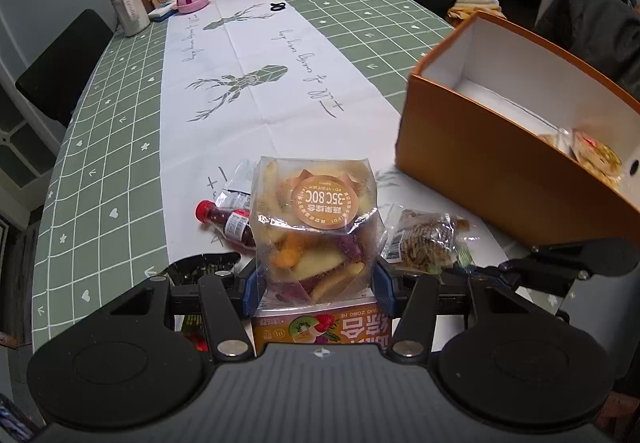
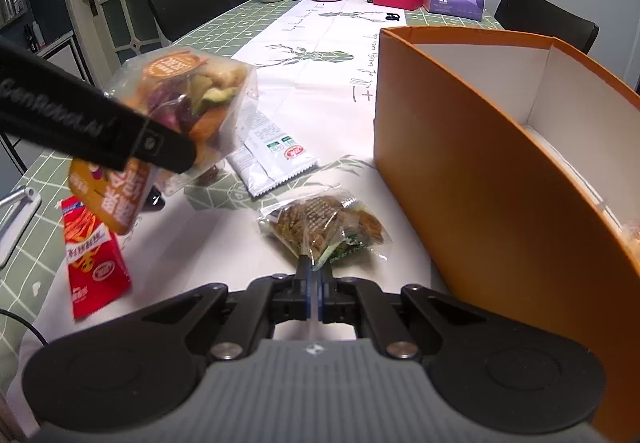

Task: Organize snacks
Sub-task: 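Carry both bags into the orange box and open both tools to release them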

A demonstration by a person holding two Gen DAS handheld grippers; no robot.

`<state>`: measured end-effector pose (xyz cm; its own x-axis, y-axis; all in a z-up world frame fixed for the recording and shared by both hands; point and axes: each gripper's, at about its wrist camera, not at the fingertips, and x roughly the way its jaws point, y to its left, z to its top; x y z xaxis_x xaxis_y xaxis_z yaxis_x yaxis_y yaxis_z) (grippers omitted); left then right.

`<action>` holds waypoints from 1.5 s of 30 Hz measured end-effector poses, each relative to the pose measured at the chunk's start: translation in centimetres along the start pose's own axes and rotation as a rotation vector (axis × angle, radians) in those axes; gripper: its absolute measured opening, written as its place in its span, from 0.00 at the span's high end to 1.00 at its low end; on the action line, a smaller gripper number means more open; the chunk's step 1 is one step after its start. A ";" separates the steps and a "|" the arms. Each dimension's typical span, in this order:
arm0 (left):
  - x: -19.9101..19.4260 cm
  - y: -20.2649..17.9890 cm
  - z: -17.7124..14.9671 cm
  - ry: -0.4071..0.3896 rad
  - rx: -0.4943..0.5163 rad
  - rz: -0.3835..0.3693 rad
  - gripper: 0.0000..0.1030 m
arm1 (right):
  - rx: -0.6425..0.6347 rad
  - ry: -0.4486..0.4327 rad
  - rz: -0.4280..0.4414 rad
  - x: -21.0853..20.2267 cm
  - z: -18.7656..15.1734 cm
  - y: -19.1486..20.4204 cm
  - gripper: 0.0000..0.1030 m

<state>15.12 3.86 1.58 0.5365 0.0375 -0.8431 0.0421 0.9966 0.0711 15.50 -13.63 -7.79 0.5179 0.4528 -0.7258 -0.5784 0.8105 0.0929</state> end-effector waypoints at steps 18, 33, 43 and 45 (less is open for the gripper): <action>0.8 -2.0 -4.7 0.095 0.015 -0.074 0.40 | -0.095 -0.020 0.065 -5.3 -5.7 -1.0 0.58; 1.7 -1.7 -4.6 0.127 0.031 -0.077 0.40 | -0.273 -0.064 0.147 -1.7 -3.6 -0.7 0.31; 1.4 -2.0 -4.7 0.125 0.043 -0.079 0.40 | -0.272 -0.006 0.146 -1.4 -4.4 -0.4 0.48; 1.1 -2.2 -4.7 0.122 0.047 -0.076 0.40 | -0.265 -0.001 0.155 -1.7 -4.5 -0.3 0.51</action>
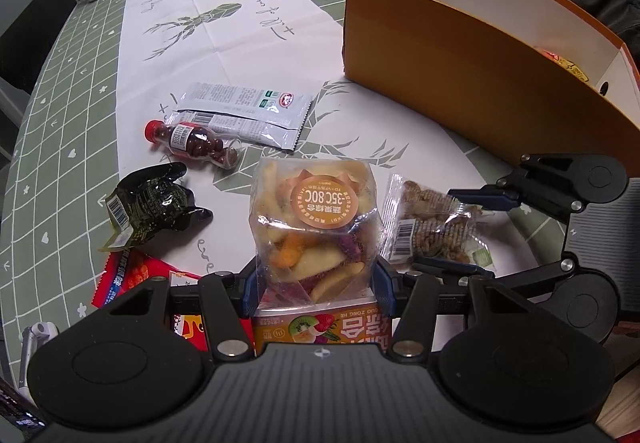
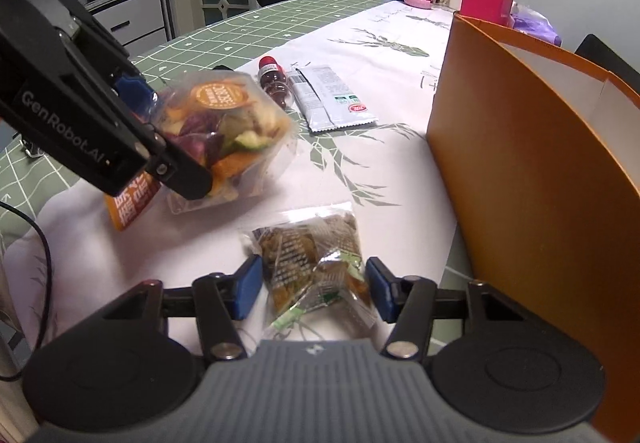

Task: Organize snacks
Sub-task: 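Carry both bags into the orange box and open both tools to release them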

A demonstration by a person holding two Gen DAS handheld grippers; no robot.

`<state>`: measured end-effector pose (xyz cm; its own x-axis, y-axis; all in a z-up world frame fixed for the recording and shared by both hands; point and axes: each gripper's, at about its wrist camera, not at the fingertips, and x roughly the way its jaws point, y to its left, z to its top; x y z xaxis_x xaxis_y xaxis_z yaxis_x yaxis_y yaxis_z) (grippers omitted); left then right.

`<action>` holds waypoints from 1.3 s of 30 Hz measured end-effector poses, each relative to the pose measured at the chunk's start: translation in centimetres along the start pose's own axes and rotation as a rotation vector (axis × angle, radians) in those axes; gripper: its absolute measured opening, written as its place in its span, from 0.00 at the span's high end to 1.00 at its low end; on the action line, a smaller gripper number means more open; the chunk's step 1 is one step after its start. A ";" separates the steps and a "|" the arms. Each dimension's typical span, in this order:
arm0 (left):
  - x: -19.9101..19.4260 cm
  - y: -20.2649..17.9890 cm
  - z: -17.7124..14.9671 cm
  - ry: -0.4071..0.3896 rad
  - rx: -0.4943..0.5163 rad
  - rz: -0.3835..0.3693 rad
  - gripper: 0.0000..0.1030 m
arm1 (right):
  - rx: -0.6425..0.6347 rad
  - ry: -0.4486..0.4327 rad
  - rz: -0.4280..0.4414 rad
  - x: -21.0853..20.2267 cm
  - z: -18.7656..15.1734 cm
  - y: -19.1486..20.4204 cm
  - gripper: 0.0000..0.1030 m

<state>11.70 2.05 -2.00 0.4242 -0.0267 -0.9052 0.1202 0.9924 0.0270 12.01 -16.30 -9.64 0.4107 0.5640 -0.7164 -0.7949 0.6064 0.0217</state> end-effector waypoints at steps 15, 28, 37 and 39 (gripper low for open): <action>-5.3 -2.5 1.5 -0.084 0.085 0.004 0.40 | 0.011 -0.031 -0.028 -6.9 2.3 0.6 0.60; -9.1 -8.6 8.6 -0.229 0.225 -0.048 0.40 | 0.090 -0.147 -0.231 -15.4 4.6 -7.1 0.60; -6.0 -13.6 13.7 -0.281 0.331 0.000 0.40 | 0.196 -0.065 -0.328 -13.4 4.3 -14.1 0.60; -5.4 -14.4 15.1 -0.287 0.350 -0.001 0.40 | 0.201 -0.040 -0.338 -12.3 4.4 -15.3 0.60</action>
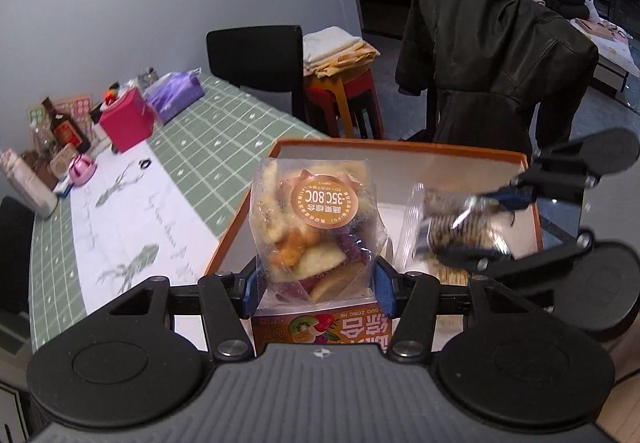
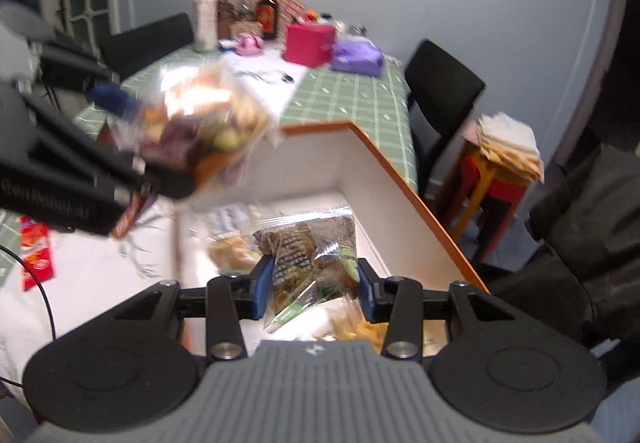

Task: Organize snacks
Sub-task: 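Carry both bags into the orange box and open both tools to release them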

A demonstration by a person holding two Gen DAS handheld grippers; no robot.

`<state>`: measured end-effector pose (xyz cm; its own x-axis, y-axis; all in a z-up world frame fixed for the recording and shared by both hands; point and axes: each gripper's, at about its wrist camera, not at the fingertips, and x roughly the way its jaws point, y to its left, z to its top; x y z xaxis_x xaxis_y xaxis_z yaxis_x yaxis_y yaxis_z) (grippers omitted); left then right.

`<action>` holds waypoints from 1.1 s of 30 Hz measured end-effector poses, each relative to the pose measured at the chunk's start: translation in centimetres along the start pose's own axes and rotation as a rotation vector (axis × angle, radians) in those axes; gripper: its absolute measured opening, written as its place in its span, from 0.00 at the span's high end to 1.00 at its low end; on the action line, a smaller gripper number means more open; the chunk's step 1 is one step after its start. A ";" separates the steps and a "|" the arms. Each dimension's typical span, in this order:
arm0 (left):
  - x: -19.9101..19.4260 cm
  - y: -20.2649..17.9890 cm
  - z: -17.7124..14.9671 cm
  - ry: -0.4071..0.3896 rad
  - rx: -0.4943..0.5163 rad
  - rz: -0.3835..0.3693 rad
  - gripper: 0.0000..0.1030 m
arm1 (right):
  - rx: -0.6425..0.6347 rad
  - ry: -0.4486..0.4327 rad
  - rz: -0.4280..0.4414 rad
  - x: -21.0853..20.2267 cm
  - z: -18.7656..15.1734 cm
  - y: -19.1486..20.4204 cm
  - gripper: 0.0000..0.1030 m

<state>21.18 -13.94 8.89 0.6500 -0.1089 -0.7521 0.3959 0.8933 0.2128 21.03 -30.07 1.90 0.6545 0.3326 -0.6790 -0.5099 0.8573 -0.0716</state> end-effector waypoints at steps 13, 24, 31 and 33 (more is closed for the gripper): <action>8.6 -0.2 2.0 0.077 0.036 0.008 0.40 | -0.090 0.102 -0.040 5.9 0.9 -1.3 0.60; 13.5 -0.6 0.8 0.199 0.064 -0.020 0.40 | -0.109 0.189 -0.020 9.5 0.6 -1.7 0.59; 14.5 -0.6 0.3 0.233 0.057 -0.023 0.33 | -0.119 0.218 -0.007 10.0 0.7 -1.9 0.56; 14.4 -0.5 0.3 0.237 0.058 -0.031 0.28 | -0.131 0.220 -0.011 10.0 0.7 -1.7 0.54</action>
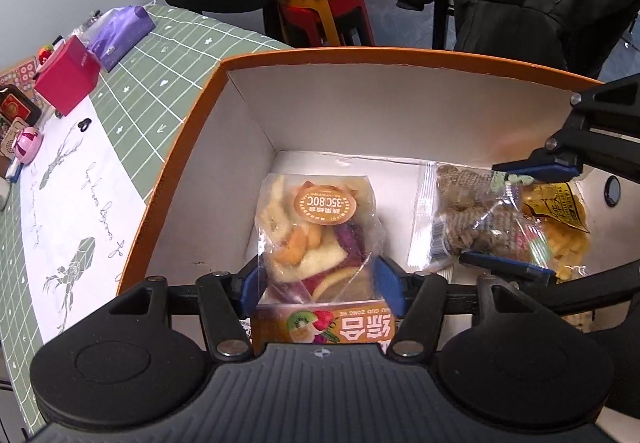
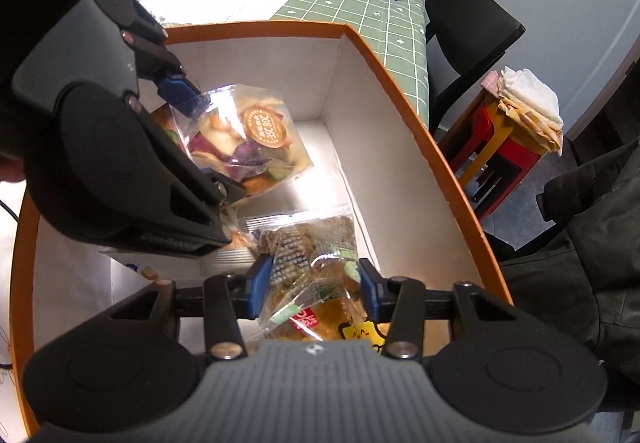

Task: Organize snacks
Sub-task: 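Carry both bags into the orange box and open both tools to release them, then move both tools back to the table over the red bag and white packet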

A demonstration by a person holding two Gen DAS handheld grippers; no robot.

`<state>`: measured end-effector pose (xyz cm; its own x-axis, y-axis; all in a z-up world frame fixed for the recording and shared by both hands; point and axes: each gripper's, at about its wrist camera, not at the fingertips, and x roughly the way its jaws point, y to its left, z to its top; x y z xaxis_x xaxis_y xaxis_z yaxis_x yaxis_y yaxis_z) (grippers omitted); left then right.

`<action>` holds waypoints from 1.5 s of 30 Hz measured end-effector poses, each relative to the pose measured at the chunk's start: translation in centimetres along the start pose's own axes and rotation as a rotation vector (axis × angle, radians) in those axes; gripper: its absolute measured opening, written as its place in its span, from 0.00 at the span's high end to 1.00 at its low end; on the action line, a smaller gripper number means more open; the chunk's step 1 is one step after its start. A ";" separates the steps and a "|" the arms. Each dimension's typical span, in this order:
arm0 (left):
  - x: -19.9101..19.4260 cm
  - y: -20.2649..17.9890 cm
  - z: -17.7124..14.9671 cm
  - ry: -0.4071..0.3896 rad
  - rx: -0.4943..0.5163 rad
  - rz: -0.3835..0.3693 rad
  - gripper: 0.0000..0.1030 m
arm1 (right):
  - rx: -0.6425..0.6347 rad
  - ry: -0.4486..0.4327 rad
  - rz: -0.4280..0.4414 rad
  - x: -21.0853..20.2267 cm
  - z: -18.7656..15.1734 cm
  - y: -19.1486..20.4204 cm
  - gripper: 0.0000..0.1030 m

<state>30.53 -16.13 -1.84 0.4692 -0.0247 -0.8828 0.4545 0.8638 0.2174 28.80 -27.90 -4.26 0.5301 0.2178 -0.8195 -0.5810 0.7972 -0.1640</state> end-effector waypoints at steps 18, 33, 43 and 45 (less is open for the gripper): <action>-8.4 1.5 -1.7 -0.128 -0.098 0.028 0.17 | 0.002 -0.140 -0.112 -5.9 0.2 2.1 0.14; -17.1 3.3 -9.5 -0.247 -0.234 0.140 0.17 | 0.077 -0.351 -0.024 -11.8 -1.8 8.5 0.14; -19.4 5.1 -16.7 -0.287 -0.347 0.126 0.17 | 0.115 -0.470 0.066 -13.0 -3.5 14.3 0.14; -19.2 5.6 -18.0 -0.284 -0.383 0.127 0.17 | 0.113 -0.479 0.081 -12.7 -3.9 15.5 0.15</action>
<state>10.40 -1.76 8.84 0.7149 0.0029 -0.6992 0.0945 0.9904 0.1007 10.66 -20.46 1.47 0.7255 0.4950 -0.4781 -0.5759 0.8170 -0.0280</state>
